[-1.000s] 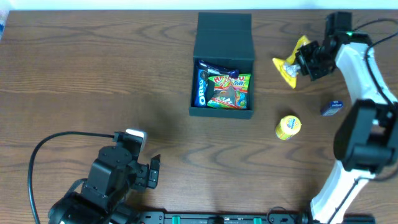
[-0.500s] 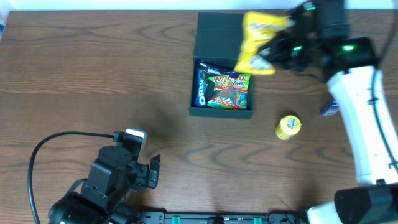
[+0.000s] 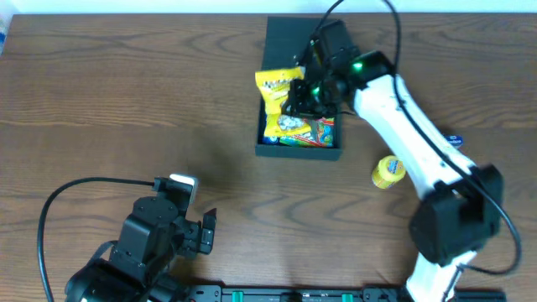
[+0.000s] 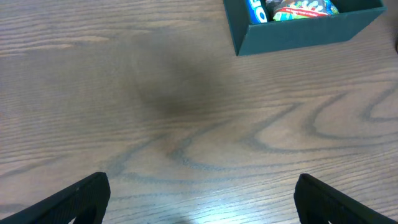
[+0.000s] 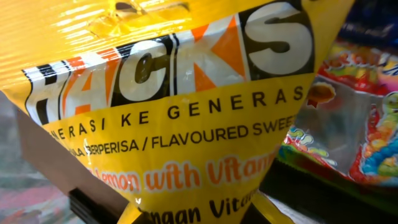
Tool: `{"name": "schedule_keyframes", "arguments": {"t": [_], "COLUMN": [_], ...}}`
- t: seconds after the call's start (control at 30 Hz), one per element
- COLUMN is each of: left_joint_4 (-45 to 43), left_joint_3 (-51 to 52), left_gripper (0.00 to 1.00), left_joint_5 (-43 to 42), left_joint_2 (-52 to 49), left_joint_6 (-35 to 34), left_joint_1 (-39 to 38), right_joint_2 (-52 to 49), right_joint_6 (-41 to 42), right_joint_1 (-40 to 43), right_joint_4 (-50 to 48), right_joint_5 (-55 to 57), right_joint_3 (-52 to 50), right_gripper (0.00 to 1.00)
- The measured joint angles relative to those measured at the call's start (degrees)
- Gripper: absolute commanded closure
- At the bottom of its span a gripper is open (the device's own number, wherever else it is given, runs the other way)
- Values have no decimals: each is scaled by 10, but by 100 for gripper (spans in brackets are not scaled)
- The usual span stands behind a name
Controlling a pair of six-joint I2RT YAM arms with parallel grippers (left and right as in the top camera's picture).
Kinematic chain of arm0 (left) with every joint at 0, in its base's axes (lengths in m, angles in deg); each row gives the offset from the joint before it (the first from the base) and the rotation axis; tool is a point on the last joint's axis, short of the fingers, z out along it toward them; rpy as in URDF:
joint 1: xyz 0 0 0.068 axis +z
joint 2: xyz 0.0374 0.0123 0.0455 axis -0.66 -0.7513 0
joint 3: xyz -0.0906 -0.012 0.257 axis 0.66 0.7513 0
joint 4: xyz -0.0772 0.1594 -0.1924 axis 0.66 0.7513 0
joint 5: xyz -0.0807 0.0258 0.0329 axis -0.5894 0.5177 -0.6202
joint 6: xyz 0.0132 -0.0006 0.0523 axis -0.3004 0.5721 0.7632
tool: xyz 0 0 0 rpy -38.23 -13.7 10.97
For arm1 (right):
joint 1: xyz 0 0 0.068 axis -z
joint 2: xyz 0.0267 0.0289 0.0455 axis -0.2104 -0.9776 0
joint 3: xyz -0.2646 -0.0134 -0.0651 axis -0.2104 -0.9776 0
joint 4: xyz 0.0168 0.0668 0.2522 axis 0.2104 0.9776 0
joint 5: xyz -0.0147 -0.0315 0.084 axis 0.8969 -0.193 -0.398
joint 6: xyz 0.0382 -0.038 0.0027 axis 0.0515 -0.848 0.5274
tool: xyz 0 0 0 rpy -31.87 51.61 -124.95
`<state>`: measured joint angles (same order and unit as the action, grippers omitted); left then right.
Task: Pack container
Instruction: 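Lift the Hacks bag and carry it into the black box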
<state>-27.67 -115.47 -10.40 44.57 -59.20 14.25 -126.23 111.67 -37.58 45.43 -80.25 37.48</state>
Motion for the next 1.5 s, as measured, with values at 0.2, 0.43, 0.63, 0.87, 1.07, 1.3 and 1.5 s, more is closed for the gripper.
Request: {"name": "schedule_keyframes", "arguments": {"t": [0.2, 0.43, 0.63, 0.87, 1.07, 1.3, 1.5], "left_joint_4": [0, 0, 0, 0, 0, 0, 0], "left_joint_3": [0, 0, 0, 0, 0, 0, 0], "left_gripper": [5, 4, 4, 4, 4, 4, 4], "left_joint_5": [0, 0, 0, 0, 0, 0, 0], "left_joint_2": [0, 0, 0, 0, 0, 0, 0], "left_joint_6": [0, 0, 0, 0, 0, 0, 0], "left_joint_1": [0, 0, 0, 0, 0, 0, 0], "right_joint_2": [-41, -52, -58, -59, -78, -109, -109], "right_joint_6": [42, 107, 156, 173, 177, 177, 180], "right_joint_1": [0, 0, 0, -5, -15, -18, -19], "right_joint_4": [0, 0, -5, -17, -24, -33, -35], "right_joint_5": [5, 5, 23, 35, 39, 39, 42], "right_joint_3": [0, 0, 0, 0, 0, 0, 0], "right_gripper": [99, 99, 99, 99, 99, 91, 39]}}
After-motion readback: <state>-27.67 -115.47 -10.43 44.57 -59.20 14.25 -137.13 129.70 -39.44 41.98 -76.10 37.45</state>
